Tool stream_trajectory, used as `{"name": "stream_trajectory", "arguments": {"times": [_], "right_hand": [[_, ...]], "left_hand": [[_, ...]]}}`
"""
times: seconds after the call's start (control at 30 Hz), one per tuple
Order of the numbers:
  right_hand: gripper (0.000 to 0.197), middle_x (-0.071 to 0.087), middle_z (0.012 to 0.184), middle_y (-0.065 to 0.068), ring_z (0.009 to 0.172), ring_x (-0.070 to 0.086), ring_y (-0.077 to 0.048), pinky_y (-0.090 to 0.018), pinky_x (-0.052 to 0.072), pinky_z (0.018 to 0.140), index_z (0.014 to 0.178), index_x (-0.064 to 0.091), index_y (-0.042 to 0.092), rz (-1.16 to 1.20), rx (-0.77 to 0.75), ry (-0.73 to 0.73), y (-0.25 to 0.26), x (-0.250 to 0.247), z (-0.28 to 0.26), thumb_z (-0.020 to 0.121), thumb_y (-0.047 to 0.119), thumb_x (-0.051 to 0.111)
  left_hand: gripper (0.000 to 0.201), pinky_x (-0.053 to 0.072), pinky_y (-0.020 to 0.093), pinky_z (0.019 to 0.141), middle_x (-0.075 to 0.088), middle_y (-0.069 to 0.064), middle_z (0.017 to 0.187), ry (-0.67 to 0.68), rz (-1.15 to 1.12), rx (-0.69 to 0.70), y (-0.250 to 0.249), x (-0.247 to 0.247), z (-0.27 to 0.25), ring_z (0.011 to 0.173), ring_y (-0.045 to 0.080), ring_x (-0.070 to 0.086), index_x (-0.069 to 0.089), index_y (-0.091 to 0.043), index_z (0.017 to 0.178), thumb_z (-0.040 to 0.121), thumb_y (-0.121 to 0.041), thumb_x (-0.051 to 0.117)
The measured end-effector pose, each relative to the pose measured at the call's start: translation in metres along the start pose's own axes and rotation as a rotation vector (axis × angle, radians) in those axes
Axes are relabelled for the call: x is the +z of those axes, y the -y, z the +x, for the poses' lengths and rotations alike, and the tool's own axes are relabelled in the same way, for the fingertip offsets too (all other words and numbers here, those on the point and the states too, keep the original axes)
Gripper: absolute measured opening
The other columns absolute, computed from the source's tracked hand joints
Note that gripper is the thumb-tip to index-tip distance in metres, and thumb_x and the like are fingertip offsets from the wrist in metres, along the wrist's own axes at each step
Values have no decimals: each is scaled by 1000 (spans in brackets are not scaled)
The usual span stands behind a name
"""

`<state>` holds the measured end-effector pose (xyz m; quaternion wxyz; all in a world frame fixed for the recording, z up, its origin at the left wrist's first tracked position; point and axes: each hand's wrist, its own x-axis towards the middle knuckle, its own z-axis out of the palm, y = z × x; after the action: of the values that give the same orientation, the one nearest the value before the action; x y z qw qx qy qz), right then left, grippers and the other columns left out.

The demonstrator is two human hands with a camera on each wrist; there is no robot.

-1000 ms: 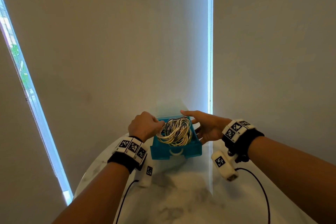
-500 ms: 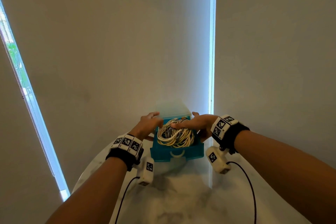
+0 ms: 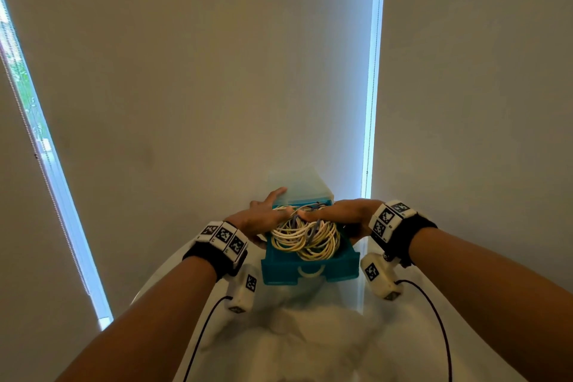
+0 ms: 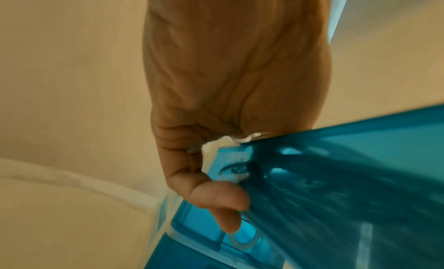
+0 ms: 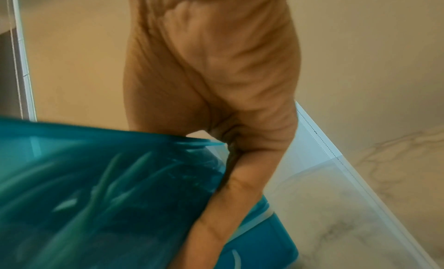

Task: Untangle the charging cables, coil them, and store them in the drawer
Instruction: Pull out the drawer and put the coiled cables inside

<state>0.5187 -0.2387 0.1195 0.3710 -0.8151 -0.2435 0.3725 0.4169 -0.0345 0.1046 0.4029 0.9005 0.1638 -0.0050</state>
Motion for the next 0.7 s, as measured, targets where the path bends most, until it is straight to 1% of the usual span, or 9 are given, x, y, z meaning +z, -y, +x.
{"name": "stream_trajectory", "arguments": {"times": [0.07, 0.2, 0.27, 0.33, 0.37, 0.43, 0.53, 0.63, 0.7], "right_hand": [[79, 78, 126, -13, 115, 77, -34, -55, 64, 95, 136, 64, 20, 61, -59, -20, -3, -3, -4, 79, 71, 83], [65, 70, 138, -22, 123, 72, -42, -51, 68, 79, 146, 56, 26, 284, -63, 16, -15, -14, -5, 101, 73, 53], [55, 67, 142, -25, 128, 68, -44, -54, 66, 88, 149, 53, 24, 331, -72, -7, -21, -17, -2, 107, 59, 53], [48, 73, 135, -20, 123, 72, -40, -56, 63, 95, 144, 55, 22, 303, -86, -54, -22, -13, -3, 106, 50, 61], [44, 76, 128, -17, 117, 75, -37, -56, 63, 95, 138, 58, 22, 255, -98, -87, -20, -11, -3, 105, 49, 65], [39, 78, 116, -13, 104, 78, -31, -53, 66, 87, 122, 59, 21, 195, -102, -136, -16, -8, 1, 98, 46, 76], [99, 77, 122, -16, 105, 79, -35, -61, 64, 89, 141, 51, 10, 145, -71, -181, -16, -13, 18, 67, 56, 99], [96, 66, 139, -19, 117, 73, -38, -62, 61, 98, 144, 34, 18, 163, -68, -248, -12, -11, 20, 76, 52, 94], [118, 55, 153, -20, 127, 66, -39, -59, 58, 103, 164, 12, 24, 125, -61, -267, -11, -11, 17, 80, 54, 90]], "left_hand": [[79, 59, 29, 50, 25, 23, 157, -2, 109, 15, -7, -1, -2, 91, 24, 57, 8, -57, 165, 102, -66, 55], [83, 62, 34, 60, 18, 20, 159, -26, 315, -7, -16, 4, 1, 121, 47, 58, 1, -53, 166, 101, -72, 49], [69, 58, 52, 96, 6, 13, 170, -56, 359, -19, -17, 7, 8, 140, 50, 44, 13, -47, 165, 105, -70, 37], [57, 36, 63, 119, -8, 7, 177, -50, 362, -5, -21, 9, 7, 155, 49, 24, 23, -35, 162, 111, -59, 26], [57, 41, 61, 117, -9, 9, 178, -51, 333, 5, -23, 9, 4, 155, 49, 25, 19, -32, 165, 113, -56, 22], [79, 64, 43, 80, -4, 8, 177, -50, 195, -47, -18, 6, 4, 146, 44, 43, 9, -31, 171, 106, -75, 14], [117, 59, 29, 49, -10, 5, 178, 1, 79, -41, -14, 5, 4, 140, 37, 47, 5, -36, 172, 76, -102, 11], [97, 66, 40, 67, -6, 20, 173, 45, 122, 4, -16, 5, 6, 154, 51, 31, -13, -61, 162, 83, -93, 33], [92, 65, 49, 87, 1, 21, 174, 67, 134, 12, -11, 4, 11, 155, 50, 29, -13, -79, 149, 80, -97, 45]]}}
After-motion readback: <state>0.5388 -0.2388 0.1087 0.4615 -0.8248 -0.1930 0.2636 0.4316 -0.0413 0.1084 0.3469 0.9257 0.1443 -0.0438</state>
